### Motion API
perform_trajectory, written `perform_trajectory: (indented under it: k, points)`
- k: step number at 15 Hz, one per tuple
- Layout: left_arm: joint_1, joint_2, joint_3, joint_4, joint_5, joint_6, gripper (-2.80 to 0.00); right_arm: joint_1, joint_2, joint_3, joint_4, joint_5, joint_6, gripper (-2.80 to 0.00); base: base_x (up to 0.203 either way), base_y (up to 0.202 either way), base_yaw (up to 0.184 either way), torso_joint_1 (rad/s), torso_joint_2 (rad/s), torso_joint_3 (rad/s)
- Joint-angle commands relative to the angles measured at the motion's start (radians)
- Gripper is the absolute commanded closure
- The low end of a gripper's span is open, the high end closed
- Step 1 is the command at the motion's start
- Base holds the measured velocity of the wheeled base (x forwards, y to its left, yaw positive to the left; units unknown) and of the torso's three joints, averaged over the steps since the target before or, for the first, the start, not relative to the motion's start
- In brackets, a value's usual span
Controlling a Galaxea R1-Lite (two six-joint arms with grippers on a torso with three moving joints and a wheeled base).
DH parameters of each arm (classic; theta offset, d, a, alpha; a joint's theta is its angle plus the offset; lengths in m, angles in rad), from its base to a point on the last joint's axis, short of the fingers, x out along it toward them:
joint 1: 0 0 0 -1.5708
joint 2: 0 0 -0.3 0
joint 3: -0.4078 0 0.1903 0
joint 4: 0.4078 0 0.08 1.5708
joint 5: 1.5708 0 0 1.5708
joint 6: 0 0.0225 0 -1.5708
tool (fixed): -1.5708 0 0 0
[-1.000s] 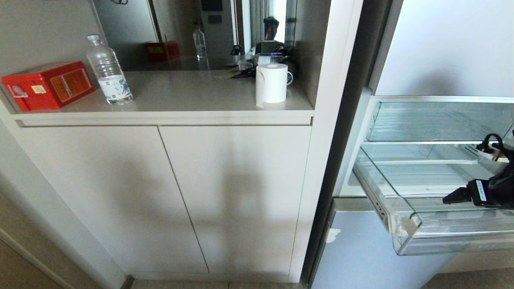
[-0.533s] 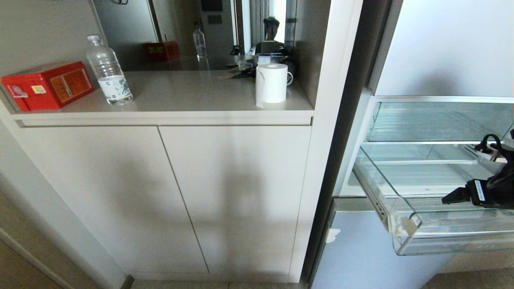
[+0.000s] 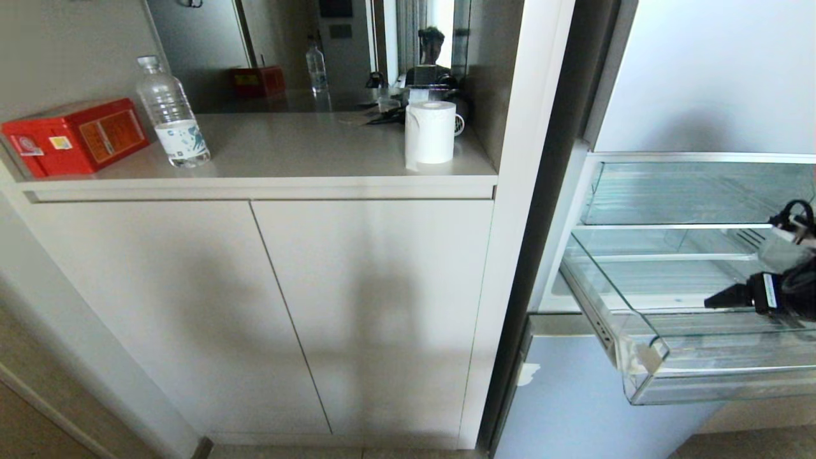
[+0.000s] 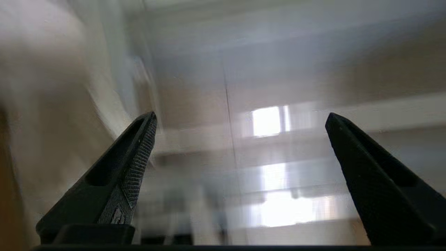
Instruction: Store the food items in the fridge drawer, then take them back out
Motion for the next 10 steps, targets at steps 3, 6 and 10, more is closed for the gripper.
perform_trajectory:
  k: [3,6,10]
  points:
    - [0.000,0.002,0.000,0.001,0.000,0.000,0.00,0.037,-0.139,0.061,-0.134,0.040,0.027,-2.80,0.000,0.000,0.000,0.000,0.00,0.000]
    - [0.000,0.002,0.000,0.001,0.000,0.000,0.00,0.040,-0.306,0.183,-0.206,0.053,0.030,-2.80,0.000,0.000,0.000,0.000,0.00,0.000]
    - [0.000,0.002,0.000,0.000,0.000,0.000,0.00,0.041,-0.573,0.370,-0.282,0.087,0.027,0.00,0.000,0.000,0.000,0.000,0.00,0.000]
